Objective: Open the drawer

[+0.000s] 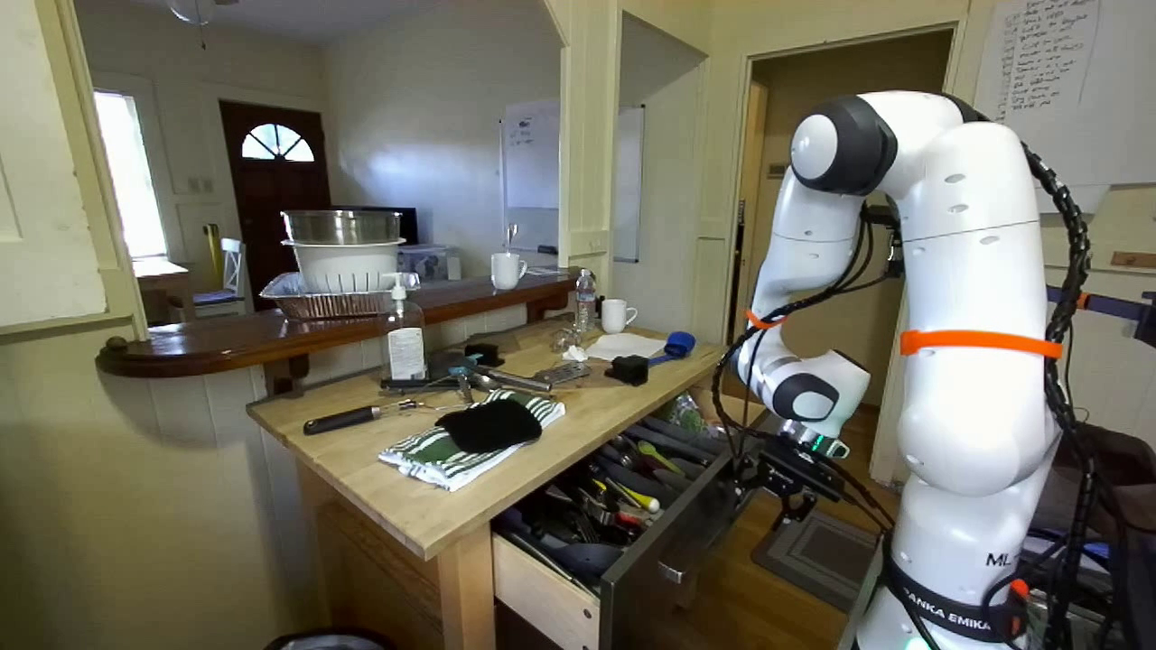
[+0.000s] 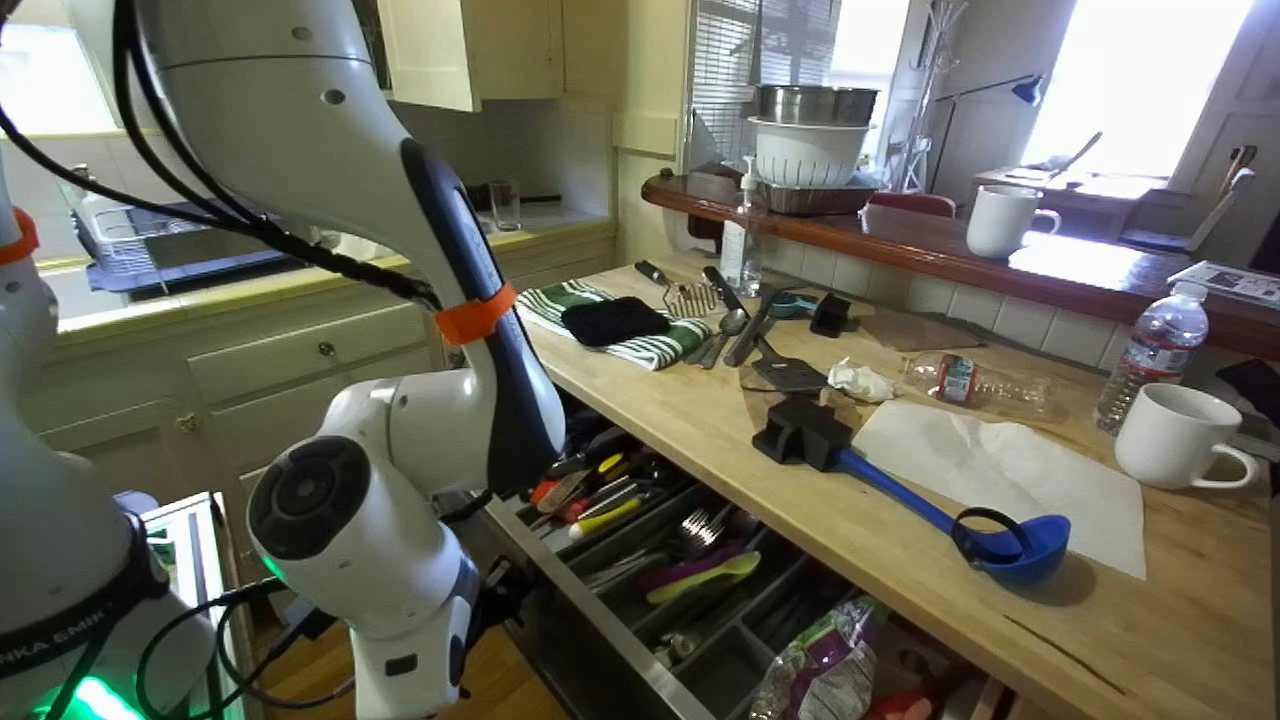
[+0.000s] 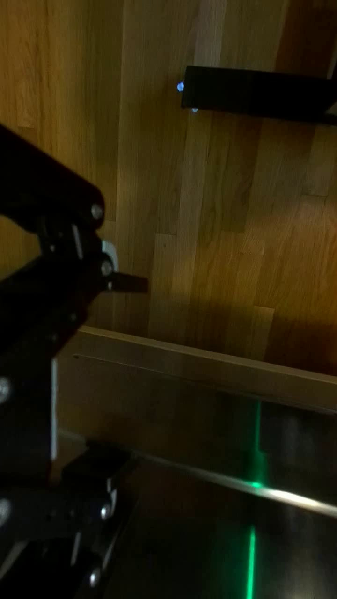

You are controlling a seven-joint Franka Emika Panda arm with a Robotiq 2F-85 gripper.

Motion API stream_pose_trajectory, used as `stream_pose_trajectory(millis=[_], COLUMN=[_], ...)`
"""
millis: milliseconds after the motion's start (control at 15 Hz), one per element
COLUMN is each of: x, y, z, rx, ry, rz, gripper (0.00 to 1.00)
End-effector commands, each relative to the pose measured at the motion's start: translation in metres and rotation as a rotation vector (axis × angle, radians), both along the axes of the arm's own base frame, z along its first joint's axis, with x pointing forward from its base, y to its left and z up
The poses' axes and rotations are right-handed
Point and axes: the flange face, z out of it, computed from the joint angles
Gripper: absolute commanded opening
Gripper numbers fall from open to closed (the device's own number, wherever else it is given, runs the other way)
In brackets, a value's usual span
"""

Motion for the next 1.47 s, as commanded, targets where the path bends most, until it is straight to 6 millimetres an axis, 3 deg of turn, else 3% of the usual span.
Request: stream_pose_trajectory(millis=[0,400,467,600,800,1267,1400], x=[0.016,0.035,0.027,0.037,0.032,0.037,0.03], y=[0.001,-0.009,-0.005,-0.014,-0.016,-0.046,-0.046], z=[0.016,0.028,0.036,0.034,0.043,0.068,0.08], rx=[-0.04,-0.036,-0.04,-0.037,-0.039,-0.063,-0.043], ry=[-0.02,-0.05,-0.051,-0.055,-0.069,-0.125,-0.14], rz=[0.067,0.129,0.133,0.141,0.163,0.177,0.22], gripper=[1.0,1.0,1.0,1.0,1.0,1.0,1.0])
